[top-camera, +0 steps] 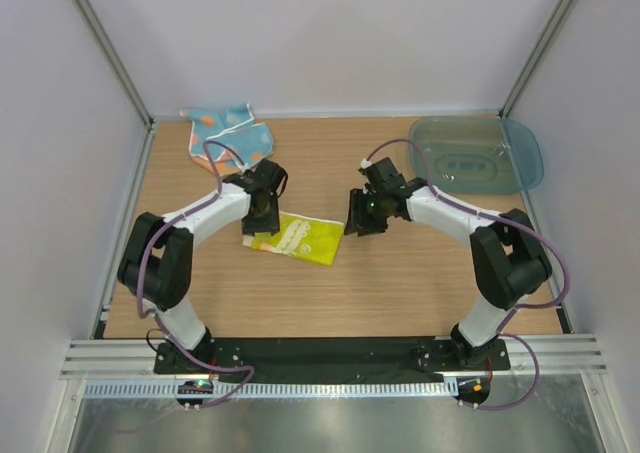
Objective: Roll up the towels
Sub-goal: Fold the towel, then roll the towel
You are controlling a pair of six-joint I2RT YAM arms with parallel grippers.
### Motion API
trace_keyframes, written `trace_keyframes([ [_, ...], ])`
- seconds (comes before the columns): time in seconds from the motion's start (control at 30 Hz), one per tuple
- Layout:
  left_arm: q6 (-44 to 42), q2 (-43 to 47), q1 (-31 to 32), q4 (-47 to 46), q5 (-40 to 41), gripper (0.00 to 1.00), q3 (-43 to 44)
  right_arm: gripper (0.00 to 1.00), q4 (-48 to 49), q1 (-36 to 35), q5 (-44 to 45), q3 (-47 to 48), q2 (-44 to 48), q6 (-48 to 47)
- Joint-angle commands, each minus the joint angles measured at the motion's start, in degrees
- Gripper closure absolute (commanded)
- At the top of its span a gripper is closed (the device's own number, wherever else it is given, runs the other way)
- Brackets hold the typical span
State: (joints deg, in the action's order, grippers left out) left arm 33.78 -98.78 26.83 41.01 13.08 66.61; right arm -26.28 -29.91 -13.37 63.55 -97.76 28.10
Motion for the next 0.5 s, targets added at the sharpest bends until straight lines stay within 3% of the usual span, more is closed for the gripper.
trace_keyframes([
  [0.0, -1.0, 5.9, 0.3, 4.7, 2.6, 0.5, 4.4, 0.53, -1.3, -1.8, -2.0, 2.8, 6.9, 1.5],
  [0.3, -1.5, 12.1, 0.2, 11.5, 4.8, 0.5, 8.9, 0.46, 1.0, -8.2, -0.3, -0.1, 5.2, 7.8],
  [0.47, -1.9, 16.4, 0.2, 13.2, 5.3, 0.5, 7.4, 0.47, 3.7, -9.2, -0.5, -1.6, 0.2, 8.6],
])
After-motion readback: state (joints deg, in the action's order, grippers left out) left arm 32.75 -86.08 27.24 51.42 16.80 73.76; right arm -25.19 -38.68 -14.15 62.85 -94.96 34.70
